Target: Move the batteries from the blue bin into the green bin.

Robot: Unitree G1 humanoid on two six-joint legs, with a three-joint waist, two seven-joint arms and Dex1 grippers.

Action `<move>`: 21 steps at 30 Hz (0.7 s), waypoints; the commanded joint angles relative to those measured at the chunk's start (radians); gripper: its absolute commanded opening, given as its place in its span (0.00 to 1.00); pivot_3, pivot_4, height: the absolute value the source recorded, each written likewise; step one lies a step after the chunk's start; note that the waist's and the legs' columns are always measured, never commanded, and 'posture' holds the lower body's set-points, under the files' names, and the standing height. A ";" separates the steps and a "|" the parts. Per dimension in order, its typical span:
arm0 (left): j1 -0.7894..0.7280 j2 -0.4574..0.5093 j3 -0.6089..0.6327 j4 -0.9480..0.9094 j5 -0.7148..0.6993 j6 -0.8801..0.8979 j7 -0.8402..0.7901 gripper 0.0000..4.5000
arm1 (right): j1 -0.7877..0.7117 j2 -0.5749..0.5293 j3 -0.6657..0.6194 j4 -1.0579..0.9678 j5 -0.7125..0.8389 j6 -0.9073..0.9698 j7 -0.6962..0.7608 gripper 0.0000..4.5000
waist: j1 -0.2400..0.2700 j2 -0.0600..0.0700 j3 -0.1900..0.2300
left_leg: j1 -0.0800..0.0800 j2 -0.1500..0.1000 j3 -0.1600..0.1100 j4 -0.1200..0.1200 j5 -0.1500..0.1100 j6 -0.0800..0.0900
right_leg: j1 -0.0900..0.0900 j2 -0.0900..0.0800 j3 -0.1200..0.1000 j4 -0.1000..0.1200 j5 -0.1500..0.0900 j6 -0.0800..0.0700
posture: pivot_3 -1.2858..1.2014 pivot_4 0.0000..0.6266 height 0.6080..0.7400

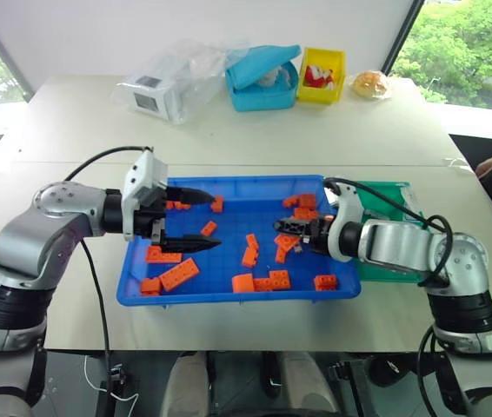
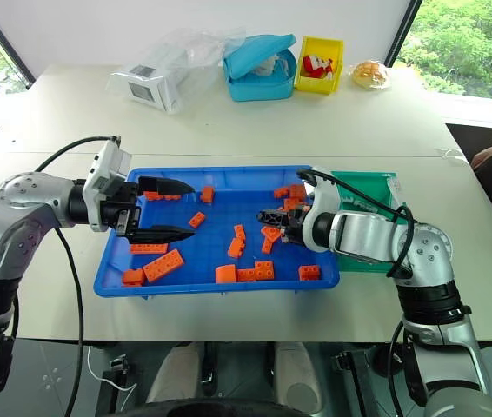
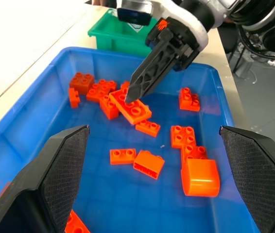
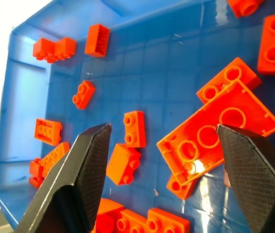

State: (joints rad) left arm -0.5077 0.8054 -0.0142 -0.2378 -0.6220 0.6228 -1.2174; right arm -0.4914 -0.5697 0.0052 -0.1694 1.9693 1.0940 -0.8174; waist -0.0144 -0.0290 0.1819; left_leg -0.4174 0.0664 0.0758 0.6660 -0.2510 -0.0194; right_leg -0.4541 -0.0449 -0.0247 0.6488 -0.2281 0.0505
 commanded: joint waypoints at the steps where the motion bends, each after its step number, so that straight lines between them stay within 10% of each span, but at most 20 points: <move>1: -0.012 0.016 0.036 -0.018 -0.014 -0.005 -0.002 1.00 | -0.023 -0.002 0.014 0.030 0.003 0.026 -0.002 0.79 | 0.000 0.000 0.000 | 0.000 0.000 0.000 0.000 0.000 0.000 | 0.000 0.000 0.000 0.000 0.000 0.000 | 0.52 0.24 0.97; 11: -0.023 -0.002 0.024 0.005 -0.001 -0.027 -0.002 1.00 | -0.117 0.064 0.082 0.091 0.003 0.058 0.034 0.79 | -0.002 0.000 0.000 | 0.000 0.000 0.000 0.000 0.000 0.000 | -0.001 0.000 0.000 0.000 0.000 0.000 | 0.52 0.24 0.97; 21: -0.007 -0.009 0.023 -0.001 -0.003 -0.038 0.004 1.00 | -0.237 -0.168 0.075 0.035 0.003 0.172 0.222 0.79 | 0.001 0.001 0.000 | -0.004 0.000 0.000 0.000 0.000 0.000 | -0.004 0.000 0.000 0.000 0.000 0.000 | 0.52 0.24 0.97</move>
State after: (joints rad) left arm -0.5099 0.7959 -0.0132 -0.2257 -0.6202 0.6002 -1.2168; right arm -0.6945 -0.7093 0.0931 -0.0864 1.9646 1.2427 -0.6392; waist -0.0130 -0.0285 0.1822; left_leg -0.4224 0.0665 0.0758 0.6656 -0.2510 -0.0192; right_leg -0.4599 -0.0450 -0.0251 0.6486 -0.2282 0.0505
